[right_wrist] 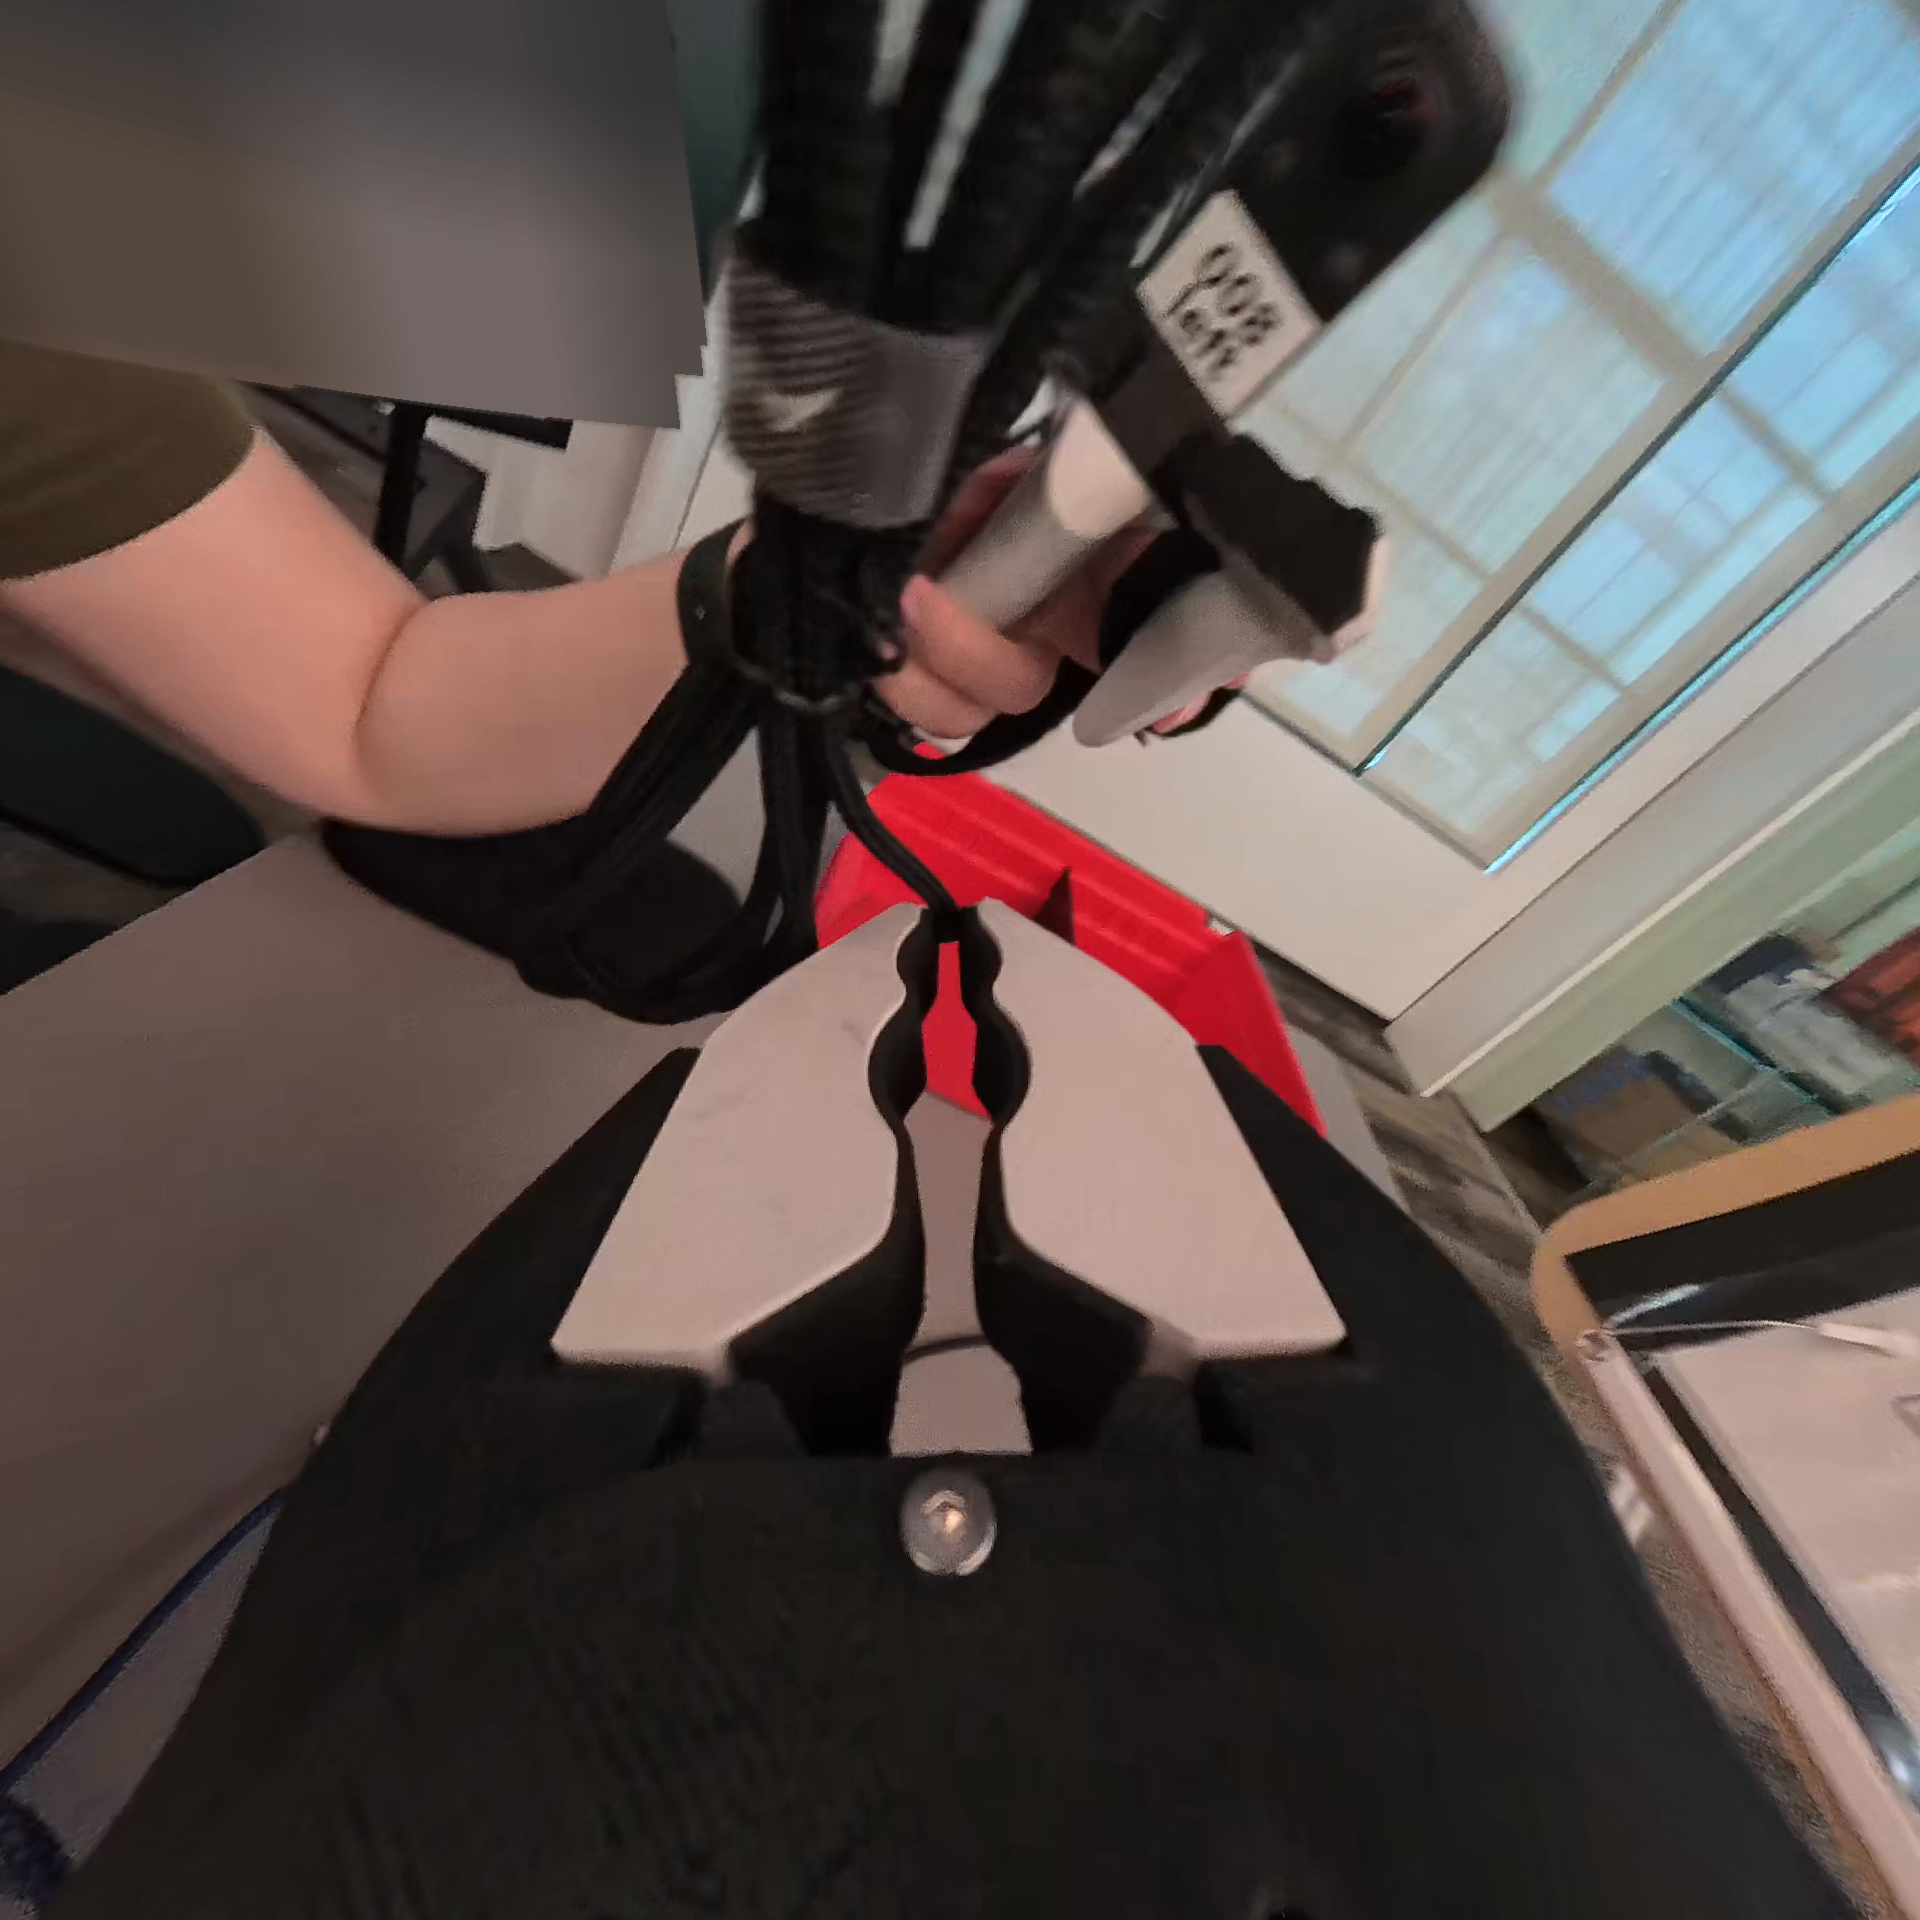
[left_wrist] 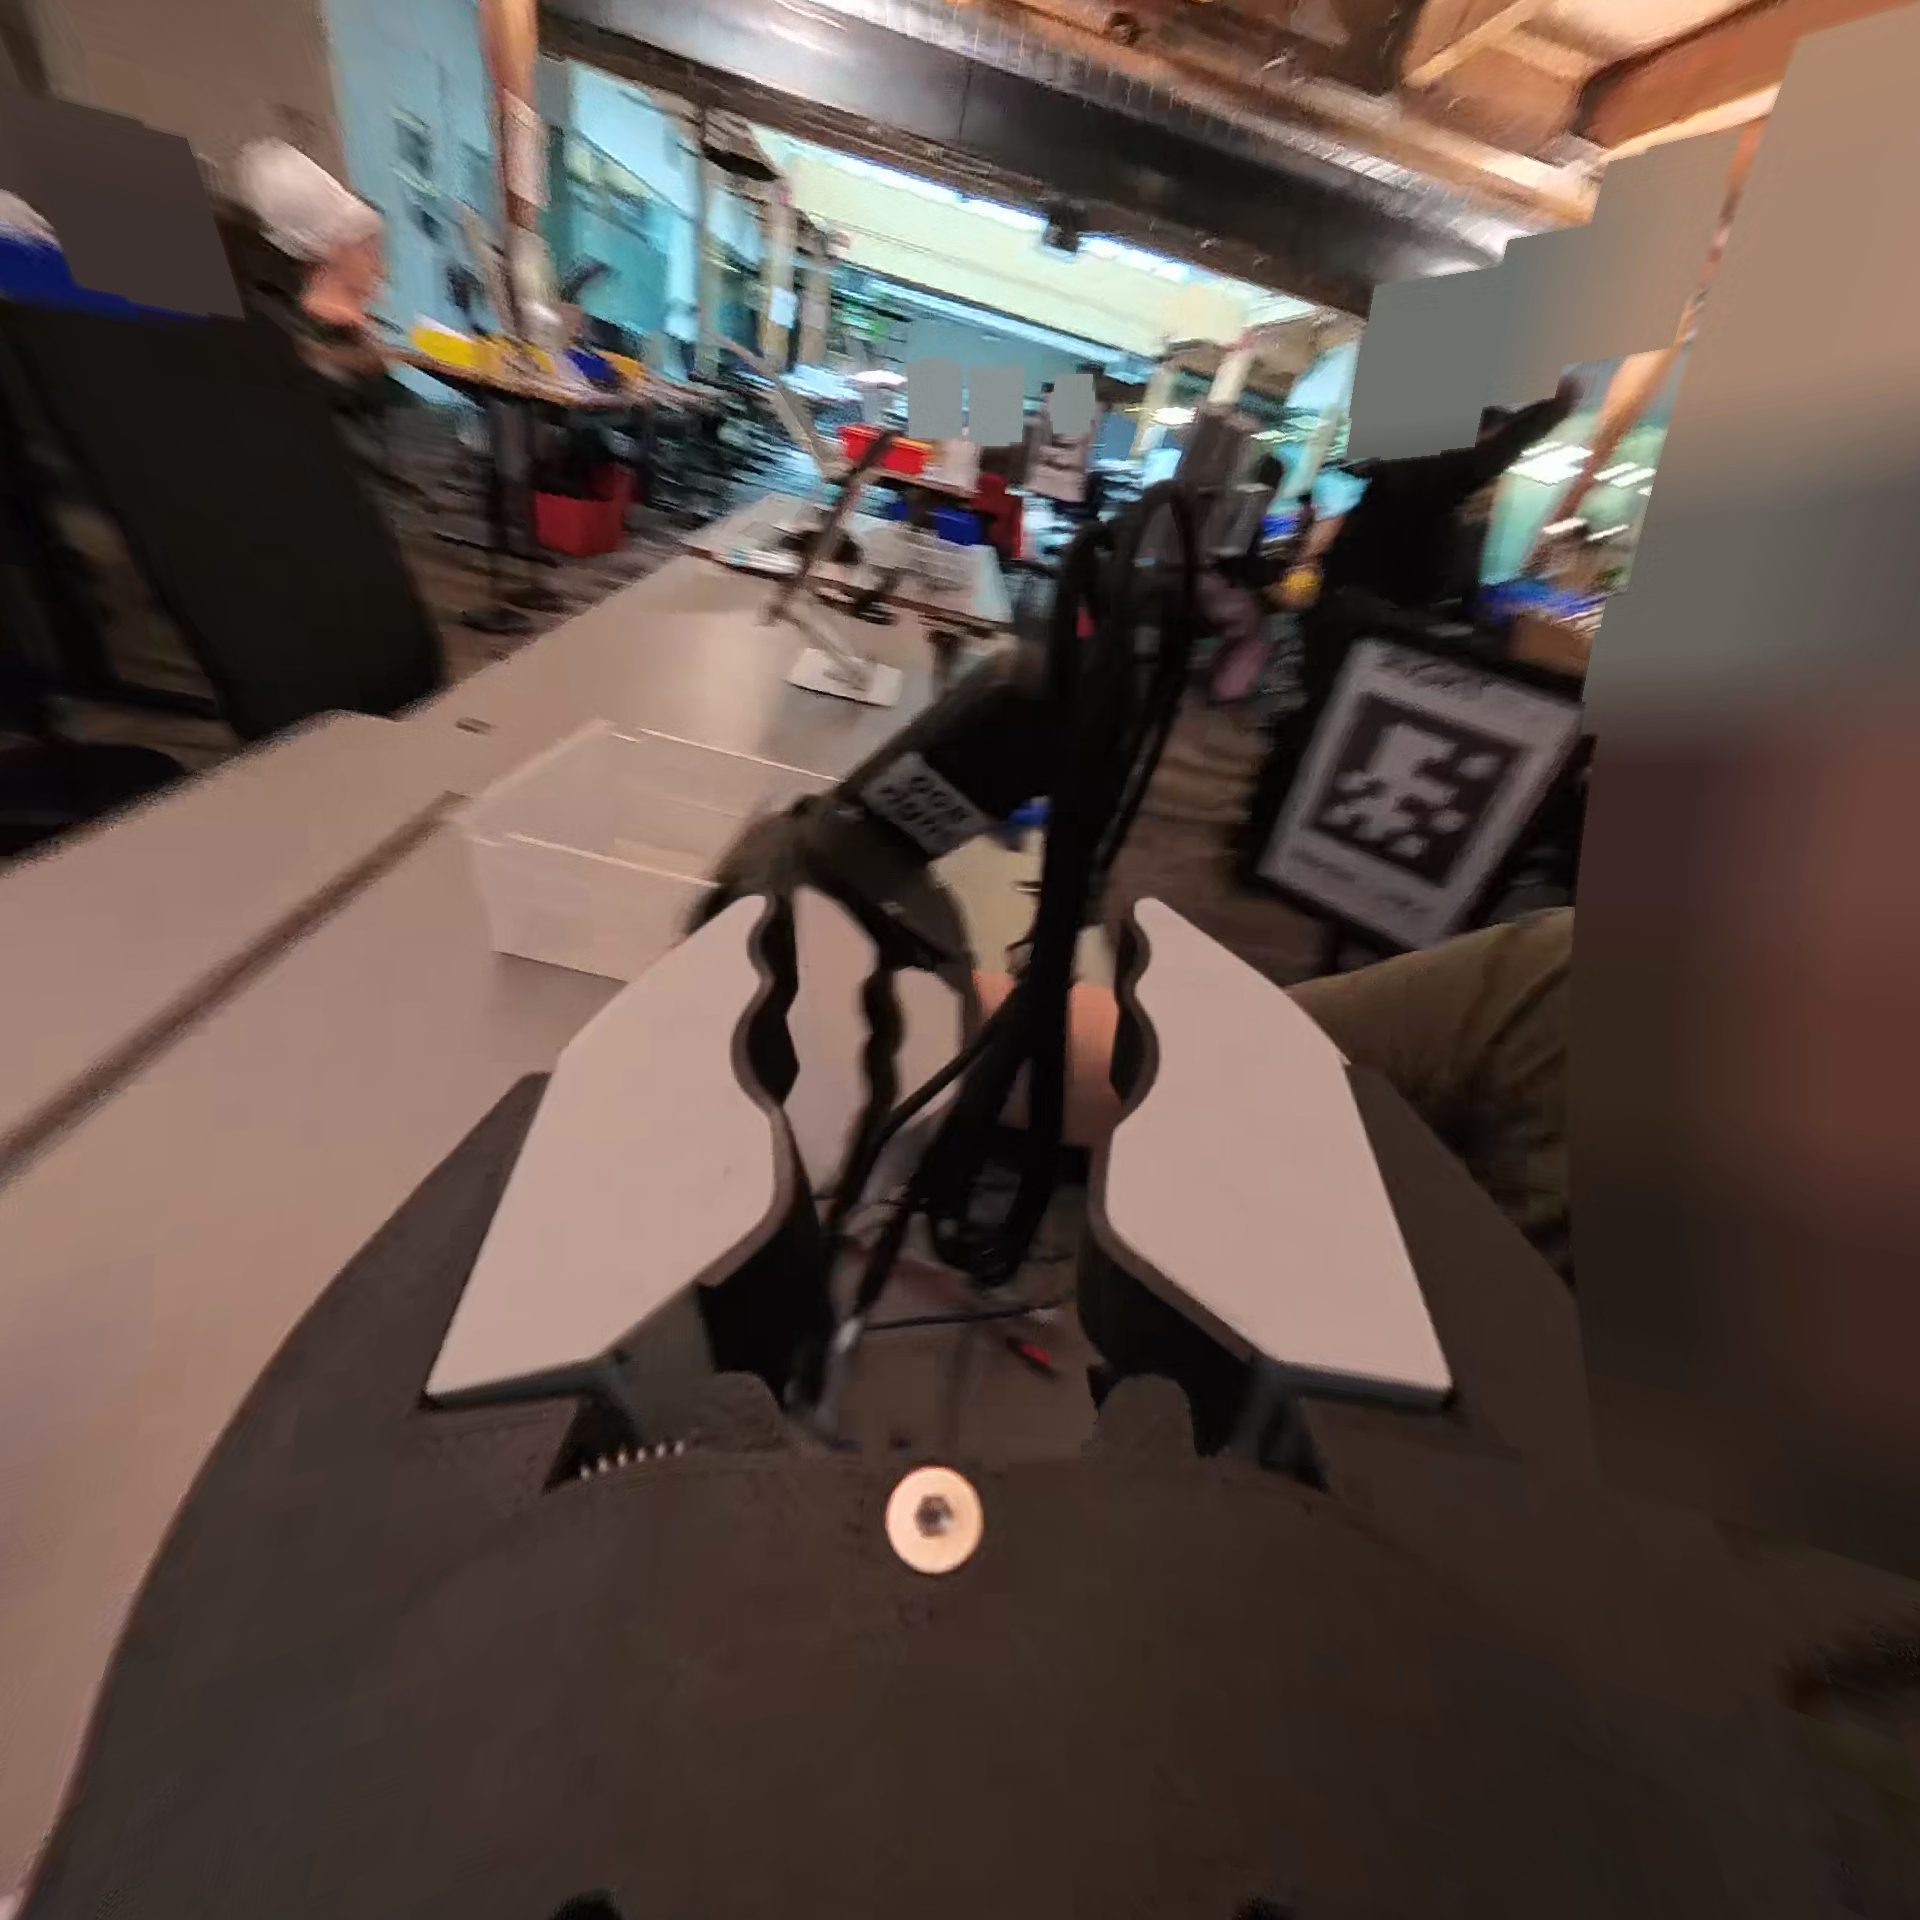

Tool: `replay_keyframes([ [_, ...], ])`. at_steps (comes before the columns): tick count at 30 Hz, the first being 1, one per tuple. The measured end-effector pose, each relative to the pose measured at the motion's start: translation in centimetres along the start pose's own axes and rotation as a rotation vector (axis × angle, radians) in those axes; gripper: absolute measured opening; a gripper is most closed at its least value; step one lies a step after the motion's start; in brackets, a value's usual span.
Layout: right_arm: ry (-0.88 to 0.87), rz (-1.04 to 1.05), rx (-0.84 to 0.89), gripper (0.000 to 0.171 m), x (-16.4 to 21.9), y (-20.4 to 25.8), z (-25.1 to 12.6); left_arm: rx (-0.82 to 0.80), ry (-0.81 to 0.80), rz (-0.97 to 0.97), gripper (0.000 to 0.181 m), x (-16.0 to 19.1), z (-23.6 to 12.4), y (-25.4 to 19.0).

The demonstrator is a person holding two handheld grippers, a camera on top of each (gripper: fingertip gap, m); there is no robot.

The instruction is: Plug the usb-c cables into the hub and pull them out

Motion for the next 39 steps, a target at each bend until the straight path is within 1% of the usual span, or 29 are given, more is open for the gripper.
replay_keyframes([
  [1, -0.018, 0.002, 0.037, 0.005, -0.3, -0.5, -0.4, -0.075, -0.028, 0.081, 0.058, -0.4, -0.8, 0.0],
  [4, -0.09, 0.041, 0.118, 0.004, -1.3, -1.7, -1.7, -0.272, -0.061, 0.322, 0.058, -0.5, -2.8, 0.2],
  [6, -0.143, 0.07, 0.152, 0.004, -2.0, -2.2, -2.4, -0.325, -0.038, 0.413, 0.053, -0.2, -3.0, 0.6],
  [7, -0.172, 0.086, 0.16, 0.004, -2.3, -2.4, -2.6, -0.304, -0.024, 0.428, 0.052, 0.1, -2.6, 0.7],
  [11, -0.242, 0.104, 0.172, 0.004, -2.8, -2.6, -3.1, -0.156, -0.014, 0.384, 0.035, 1.0, -0.4, 0.9],
  [14, -0.254, 0.092, 0.178, 0.004, -2.9, -2.5, -3.0, -0.127, 0.023, 0.346, 0.028, 1.7, 0.9, 1.6],
  [16, -0.251, 0.084, 0.19, 0.004, -2.9, -2.4, -2.9, -0.126, 0.025, 0.354, 0.02, 2.0, 1.4, 1.8],
  [17, -0.254, 0.083, 0.197, 0.004, -2.9, -2.5, -2.9, -0.12, 0.029, 0.365, 0.013, 2.1, 1.5, 1.7],
  [19, -0.259, 0.088, 0.212, 0.004, -2.8, -2.6, -2.9, -0.12, 0.027, 0.374, 0.007, 2.2, 1.6, 1.7],
  [24, -0.276, 0.126, 0.239, 0.004, -2.4, -2.7, -2.7, -0.18, 0.035, 0.419, 0.008, 2.1, 1.5, 2.0],
  [27, -0.289, 0.196, 0.235, 0.006, -1.6, -2.9, -2.6, -0.28, 0.047, 0.5, 0.007, 1.8, 1.3, 2.0],
  [29, -0.204, 0.257, 0.171, 0.008, -0.1, -3.0, -2.7, -0.408, 0.085, 0.576, 0.007, 1.7, 0.9, 2.2],
  [31, -0.038, 0.283, 0.186, 0.022, 2.5, -3.5, -3.6, -0.536, 0.129, 0.648, 0.007, 1.7, 0.2, 2.6],
  [34, 0.288, 0.329, 0.375, 0.022, 7.3, -5.2, -6.7, -0.673, 0.202, 0.695, 0.008, 1.8, -0.4, 3.6],
  [35, 0.359, 0.367, 0.437, 0.022, 8.4, -5.7, -8.0, -0.708, 0.238, 0.704, 0.008, 2.1, -0.4, 4.1],
  [37, 0.394, 0.428, 0.543, 0.021, 9.2, -6.5, -9.9, -0.749, 0.307, 0.708, 0.007, 2.7, 0.0, 5.1],
  [38, 0.359, 0.436, 0.567, 0.021, 8.7, -6.7, -10.3, -0.772, 0.341, 0.711, 0.008, 3.0, 0.2, 5.7],
  [39, 0.301, 0.428, 0.537, 0.02, 7.7, -6.7, -9.9, -0.801, 0.377, 0.718, 0.008, 3.4, 0.5, 6.3],
])
Point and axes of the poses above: each gripper's, where its closed fingertips meet, z out along the fingers, x out of its underside, y = z × x across the jaws, the point moved 7 cm from there along -z, back along the fingers, and after that the axes turned 15 degrees about -z, right-handed, at the moved point
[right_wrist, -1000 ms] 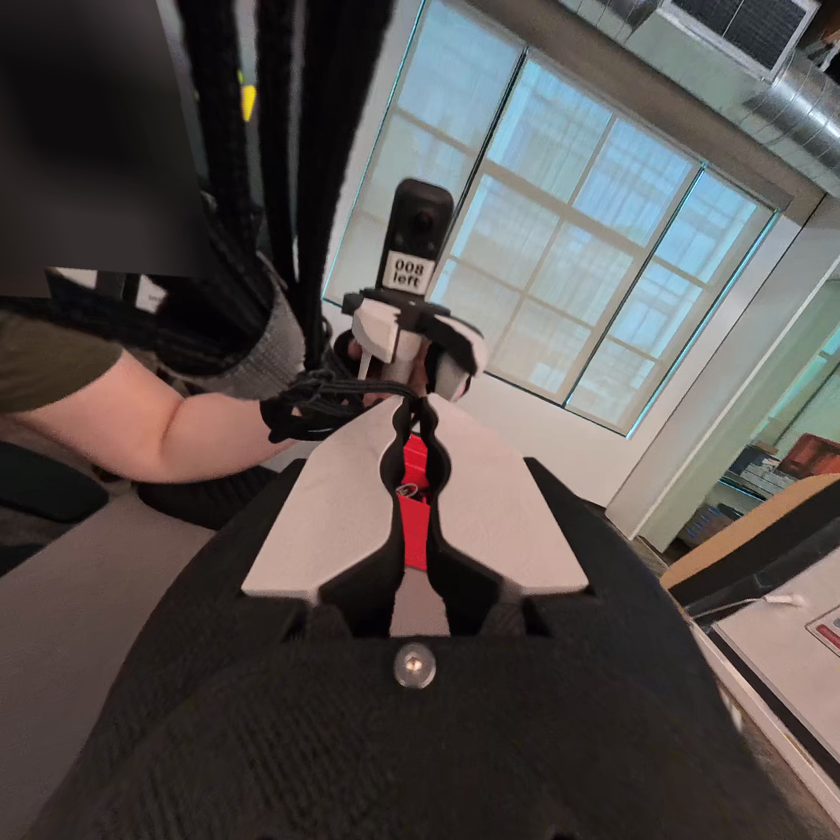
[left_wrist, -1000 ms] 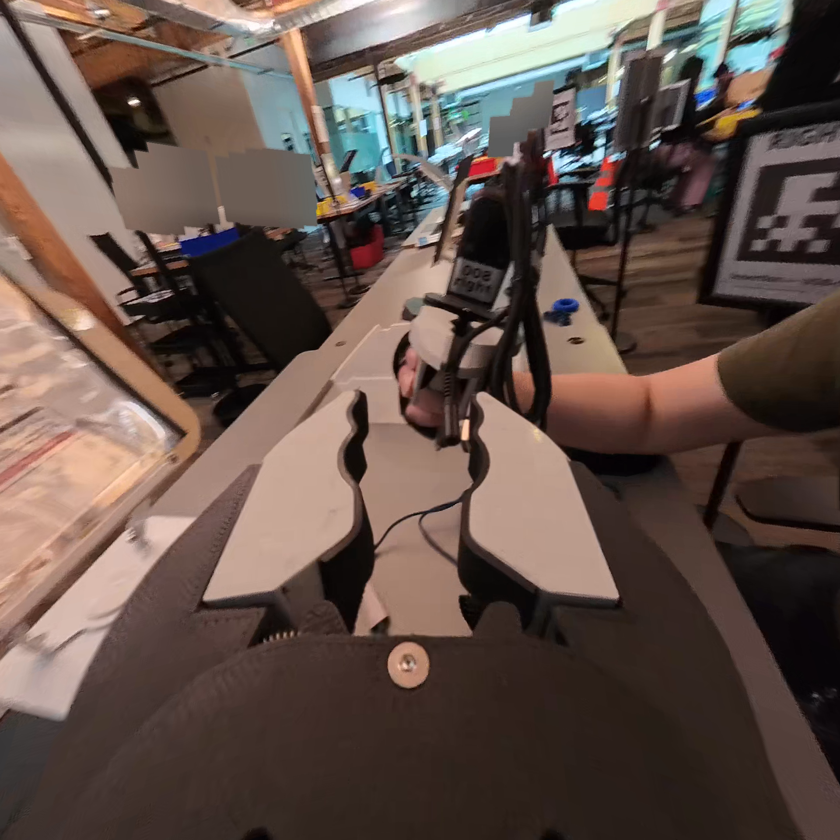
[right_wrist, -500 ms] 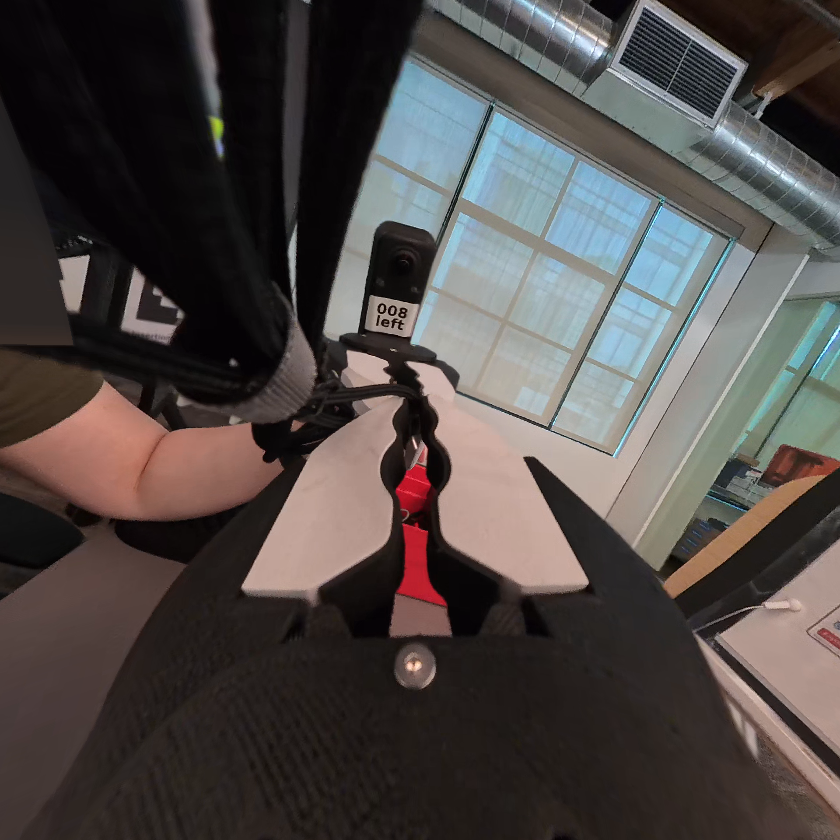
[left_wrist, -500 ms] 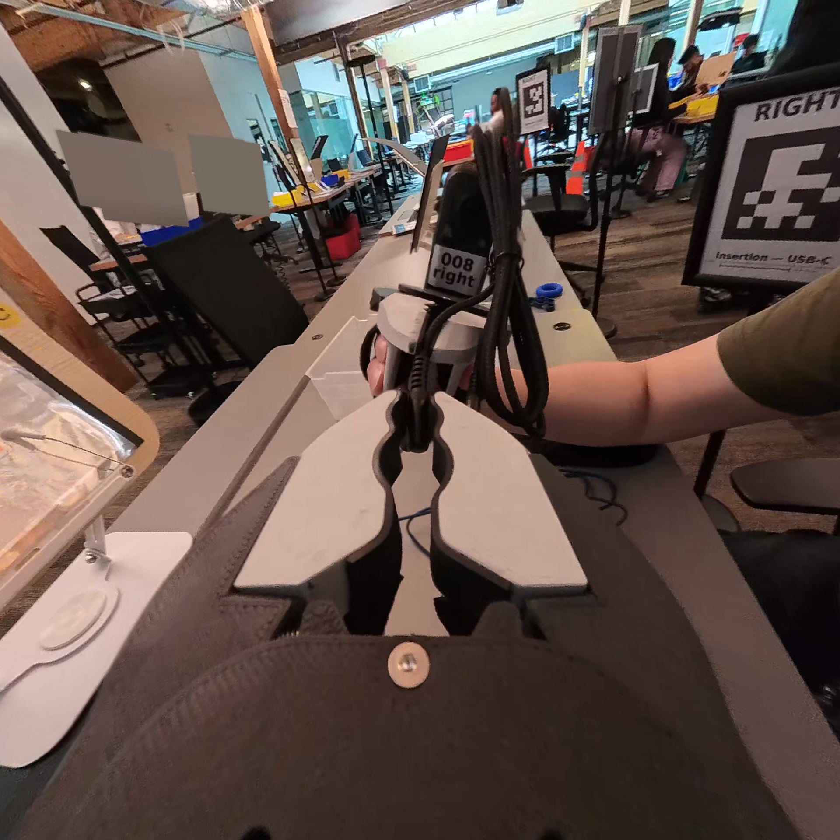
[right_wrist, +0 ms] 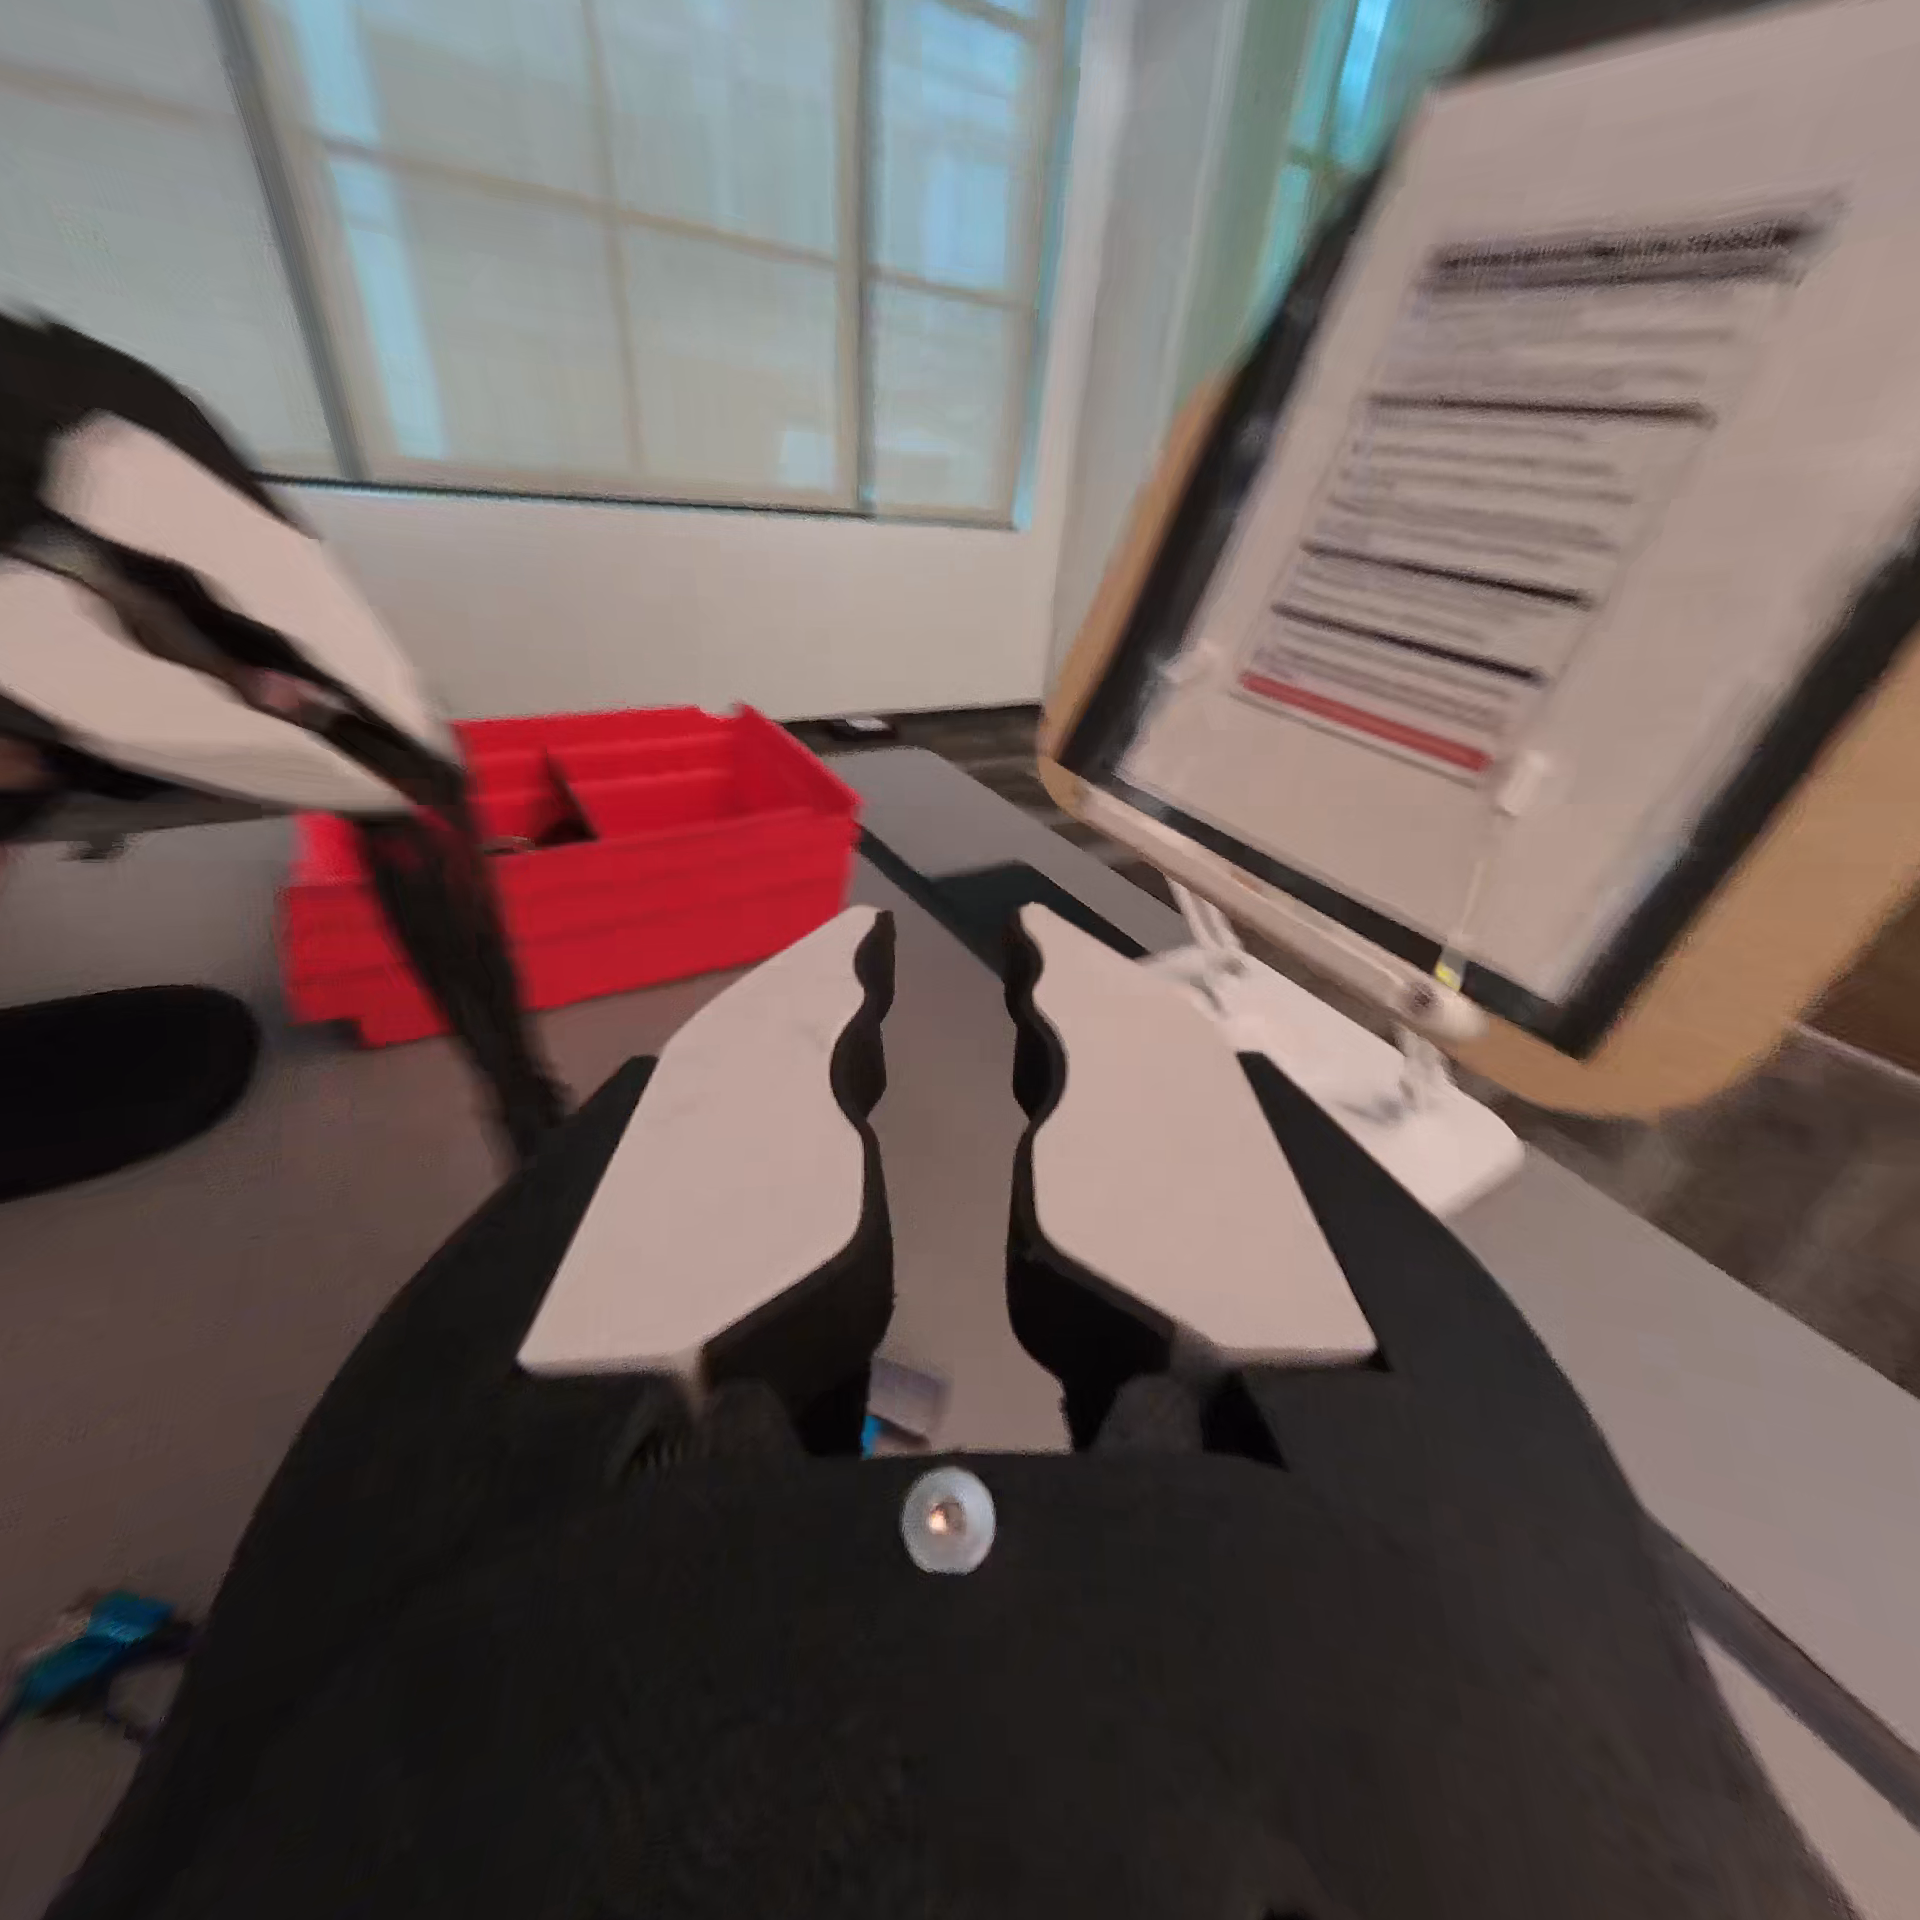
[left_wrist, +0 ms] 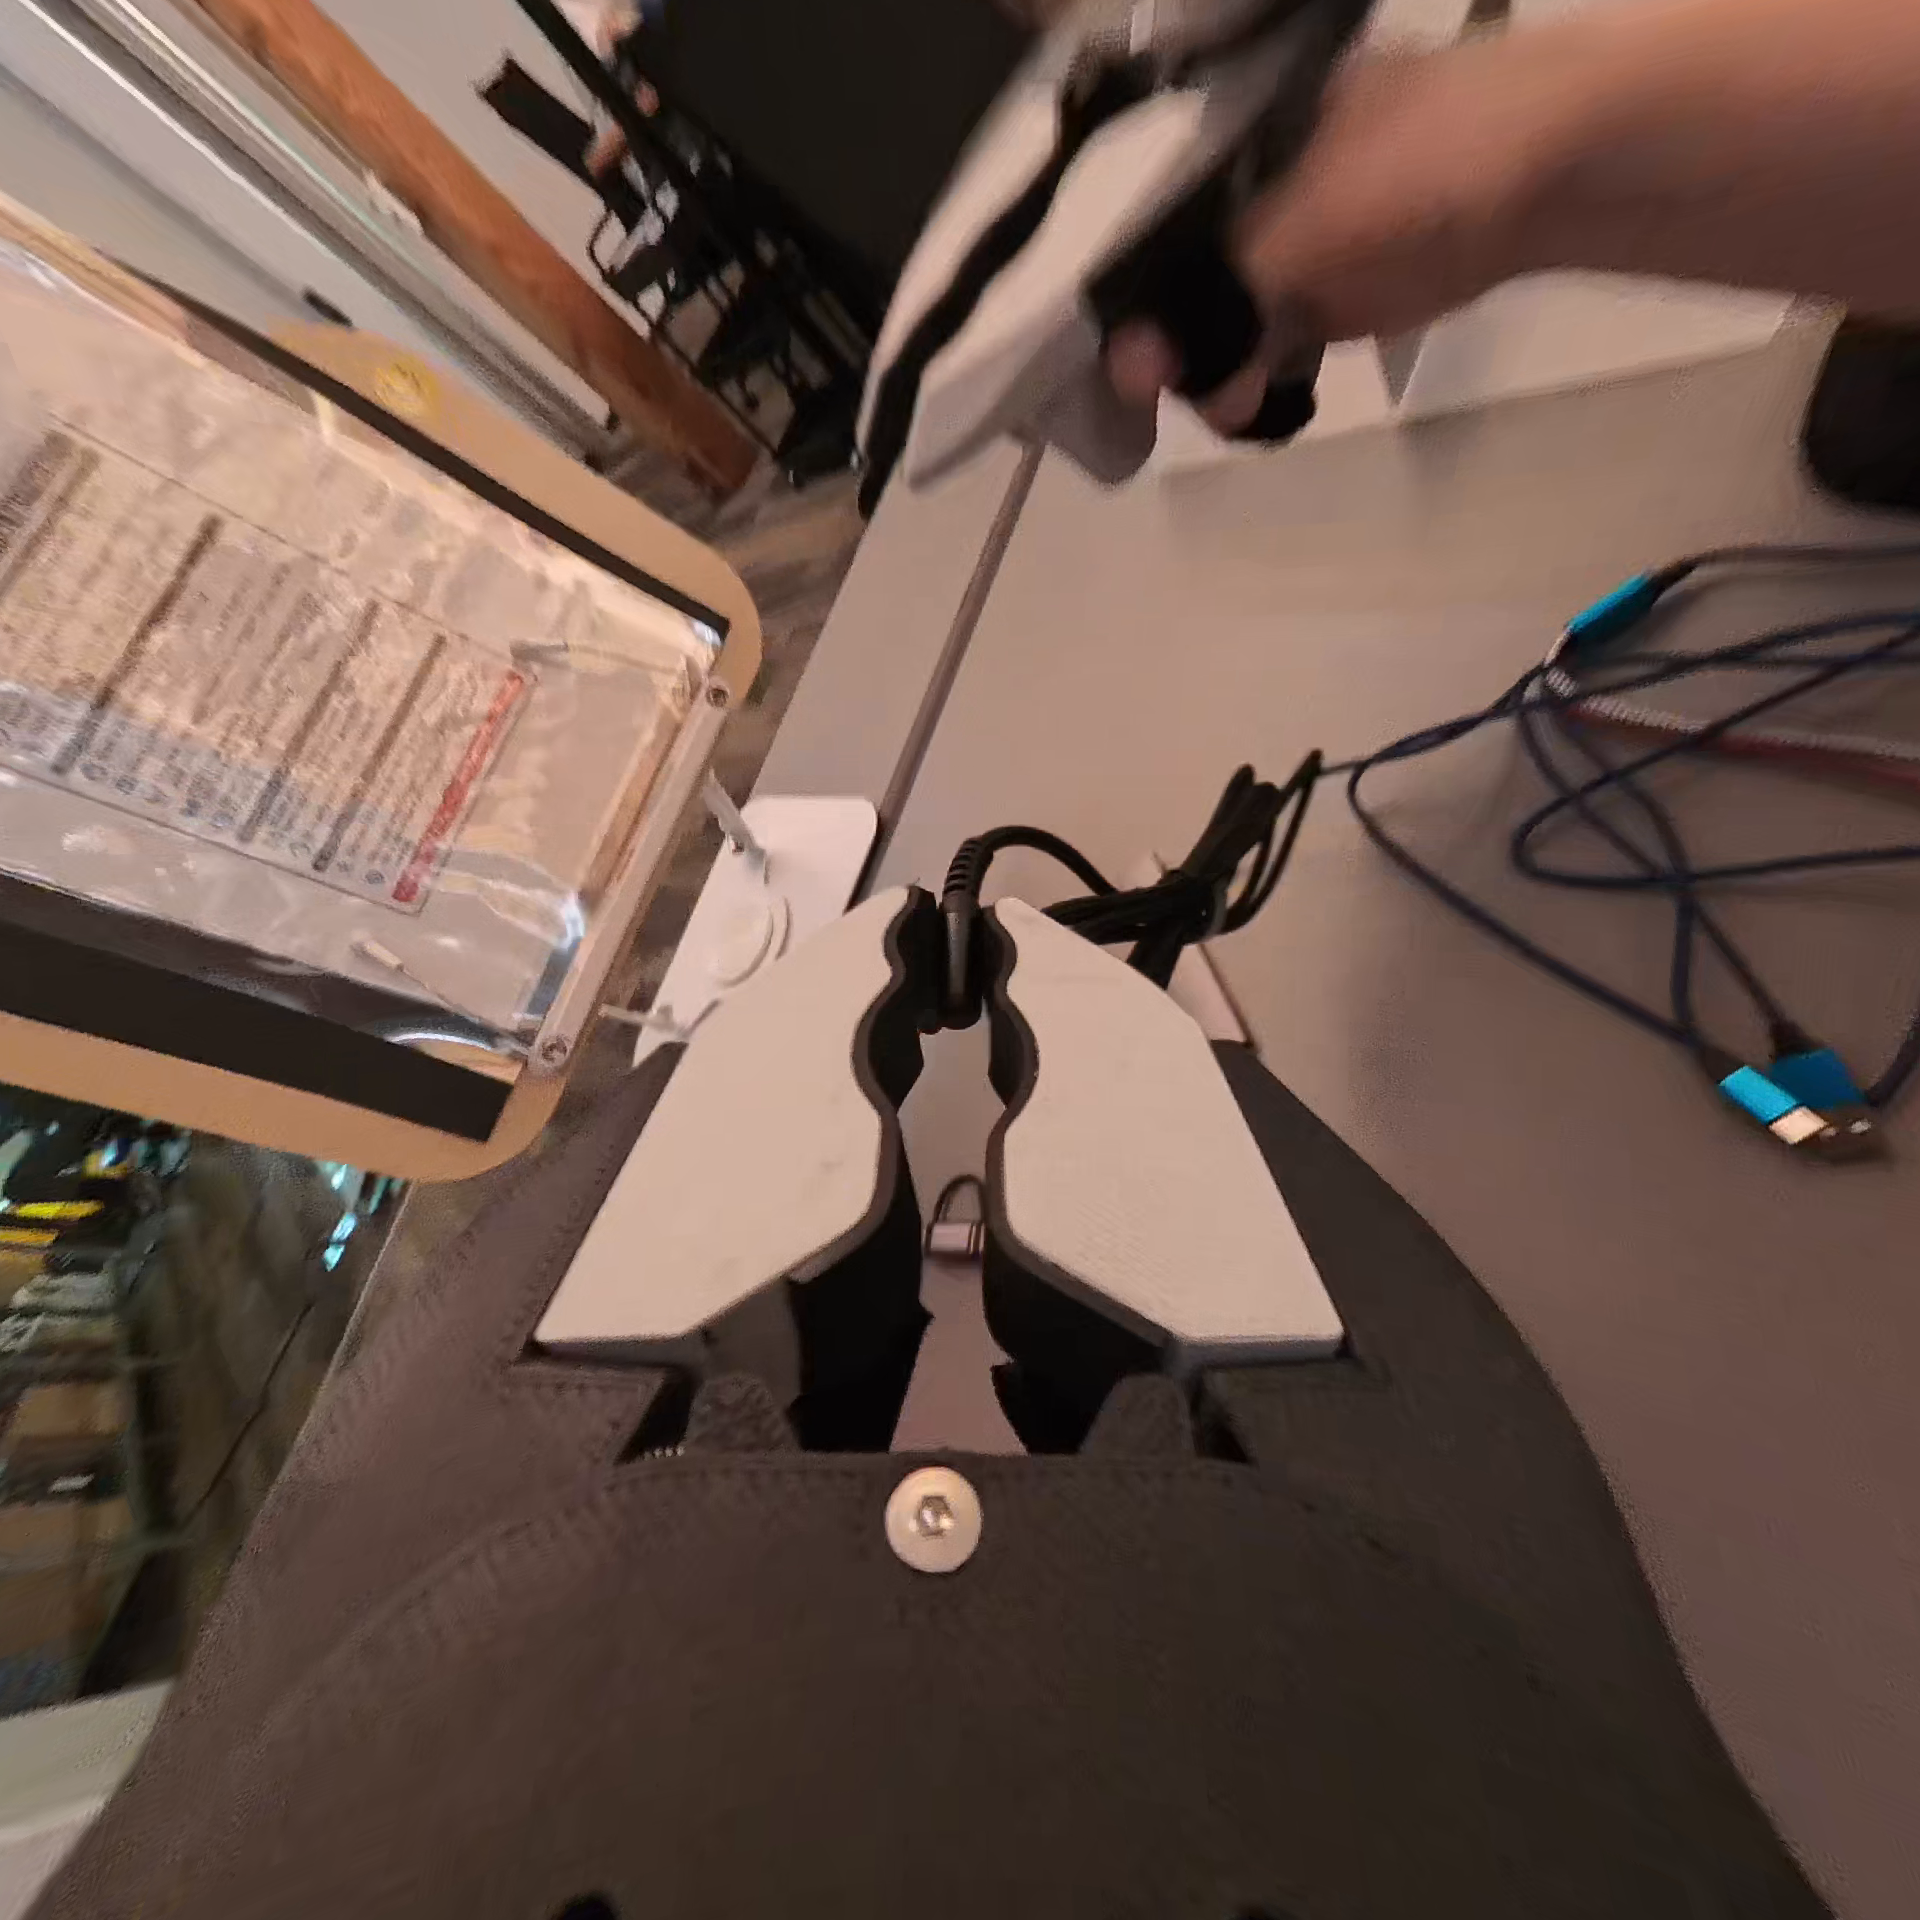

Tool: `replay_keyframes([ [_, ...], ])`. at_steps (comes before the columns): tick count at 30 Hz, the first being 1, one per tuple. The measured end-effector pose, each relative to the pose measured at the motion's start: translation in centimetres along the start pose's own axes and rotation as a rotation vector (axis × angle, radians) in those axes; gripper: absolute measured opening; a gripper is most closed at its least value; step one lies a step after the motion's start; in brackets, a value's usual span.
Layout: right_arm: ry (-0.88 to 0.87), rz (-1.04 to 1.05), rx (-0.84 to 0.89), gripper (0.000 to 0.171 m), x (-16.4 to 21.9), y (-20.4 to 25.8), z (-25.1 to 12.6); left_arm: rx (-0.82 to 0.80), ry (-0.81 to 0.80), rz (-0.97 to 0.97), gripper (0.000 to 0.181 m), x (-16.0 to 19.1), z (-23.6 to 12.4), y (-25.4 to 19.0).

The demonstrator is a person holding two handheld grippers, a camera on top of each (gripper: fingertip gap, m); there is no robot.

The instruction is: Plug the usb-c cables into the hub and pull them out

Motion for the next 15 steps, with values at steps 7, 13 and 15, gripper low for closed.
replay_keyframes([
  [7, 0.195, -0.457, -0.303, 0.029, -1.8, 9.4, 4.0, 0.029, 0.132, 0.002, 0.007, 1.8, 3.1, -0.8],
  [13, 0.229, -0.451, -0.312, 0.011, -0.2, 10.6, 5.5, 0.091, 0.119, 0.0, 0.007, 1.4, 2.9, -1.7],
  [15, 0.222, -0.438, -0.331, 0.007, -0.4, 10.5, 5.3, 0.108, 0.095, -0.004, 0.008, 1.3, 2.7, -1.8],
])
Point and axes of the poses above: each gripper's, where its closed fingertips meet, z out along the fingers, x out of its underside, y = z × x across the jaws, the point moved 7 cm from there along -z, back along the fingers, and after that the axes turned 15 degrees about -z, right-handed, at the moved point
